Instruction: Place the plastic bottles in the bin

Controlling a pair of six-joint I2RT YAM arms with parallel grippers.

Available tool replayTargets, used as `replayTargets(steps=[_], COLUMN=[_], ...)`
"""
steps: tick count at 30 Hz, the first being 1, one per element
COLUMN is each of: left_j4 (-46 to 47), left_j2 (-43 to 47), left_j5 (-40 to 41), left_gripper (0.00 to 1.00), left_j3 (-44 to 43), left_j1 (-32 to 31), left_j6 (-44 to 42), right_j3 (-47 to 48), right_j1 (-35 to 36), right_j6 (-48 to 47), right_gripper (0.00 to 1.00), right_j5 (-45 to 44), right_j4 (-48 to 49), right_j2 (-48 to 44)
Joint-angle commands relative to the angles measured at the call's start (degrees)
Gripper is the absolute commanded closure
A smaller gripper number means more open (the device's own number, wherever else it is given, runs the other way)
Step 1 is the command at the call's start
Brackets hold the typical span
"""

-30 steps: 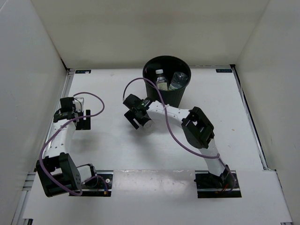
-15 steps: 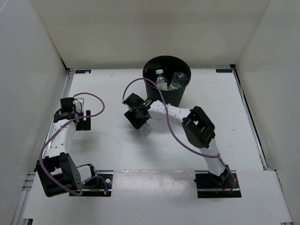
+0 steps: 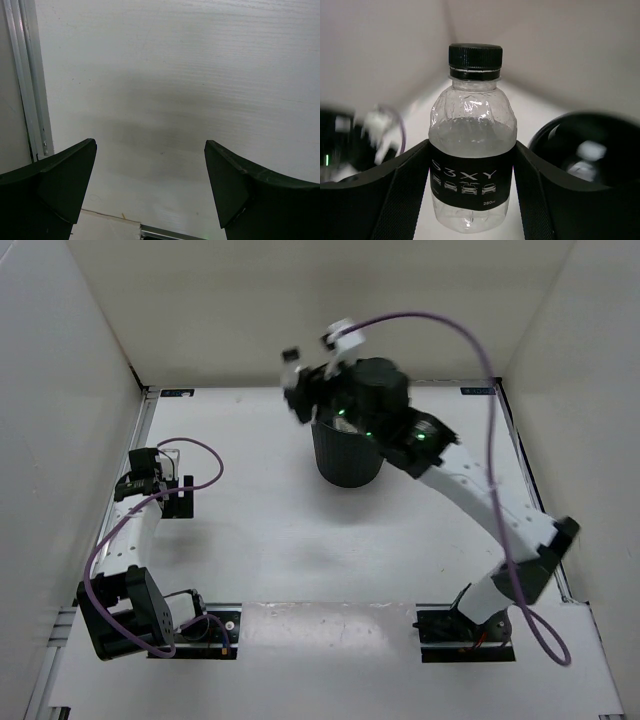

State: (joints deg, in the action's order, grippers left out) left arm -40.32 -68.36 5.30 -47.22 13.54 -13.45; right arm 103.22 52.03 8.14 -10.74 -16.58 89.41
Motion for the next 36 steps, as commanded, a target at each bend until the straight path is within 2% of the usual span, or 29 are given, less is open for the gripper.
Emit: replayTargets(steps=[1,3,4,5,6,8,10,13,17,18,22,29,32,35,36], left_j4=[-0.1,-0.1,-0.1,-0.1,-0.1,-0.1,-0.1,-0.1,-0.1,-0.1,-0.1,-0.1,-0.1,-0.1,-0.1], left_j2=[0.5,0.5,0.5,0.5,0.5,0.5,0.5,0.0,0.0,0.0,0.0,0.0,0.5,0.5,0.5], left_j5=[-0.6,-0.6,-0.6,-0.6,-1.1,-1.1,-1.1,-1.1,-1.1,-1.1,-1.1,-1.1,-1.1,-1.1,-1.1], left_gripper=[0.00,0.00,0.00,0.00,0.00,0.00,0.00,0.00,0.00,0.00,0.00,0.00,0.00,0.00,0.00], left_j3=[-0.5,-0.5,-0.5,-0.5,-0.5,-0.5,-0.5,-0.5,-0.5,-0.5,0.0,0.0,0.5,1.1,1.1], left_j1=[0.3,0.3,0.3,0.3,0.3,0.3,0.3,0.3,0.3,0.3,0.3,0.3,0.3,0.3,0.3], left_j6=[0.4,0.4,0.4,0.4,0.4,0.4,0.4,0.4,0.4,0.4,0.4,0.4,0.4,0.4,0.4], right_j3=[-2.6,6.0,11.2,16.4,23.9,25.8,23.5,20.7,16.7,16.1,17.4,14.6,7.5,-3.3,-6.2], right_j1=[-2.6,-7.9,-9.6,-12.1,-12.7,-13.3,-13.3,-13.3,-13.8,-13.8,-13.8,-13.3,-18.2,-27.7,-33.9], right_j6=[-2.2,2.3,4.3,5.6,5.6,5.0,4.3,6.0,7.2,7.2,5.5,4.9,7.6,11.1,13.6], right_gripper=[0.81,0.80,0.80,0.80,0.80,0.79,0.77,0.64,0.22,0.01,0.01,0.01,0.01,0.01,0.01], right_j5=[-16.8,-15.9,-14.6,-14.6,-13.9,-14.6,-13.9,-11.9,-10.6,-9.0,-8.0,-13.1,-15.1,-12.7,-10.9], right_j4=[9.6,3.1,-2.3,-12.0,-15.4,-19.1,-19.1,-19.6,-19.6,-19.6,-19.6,-21.0,-24.7,-29.0,-30.1], right_j2=[-0.6,3.9,6.5,11.7,13.8,16.3,16.3,15.6,14.2,14.2,12.0,2.5,-4.3,-10.9,-13.4])
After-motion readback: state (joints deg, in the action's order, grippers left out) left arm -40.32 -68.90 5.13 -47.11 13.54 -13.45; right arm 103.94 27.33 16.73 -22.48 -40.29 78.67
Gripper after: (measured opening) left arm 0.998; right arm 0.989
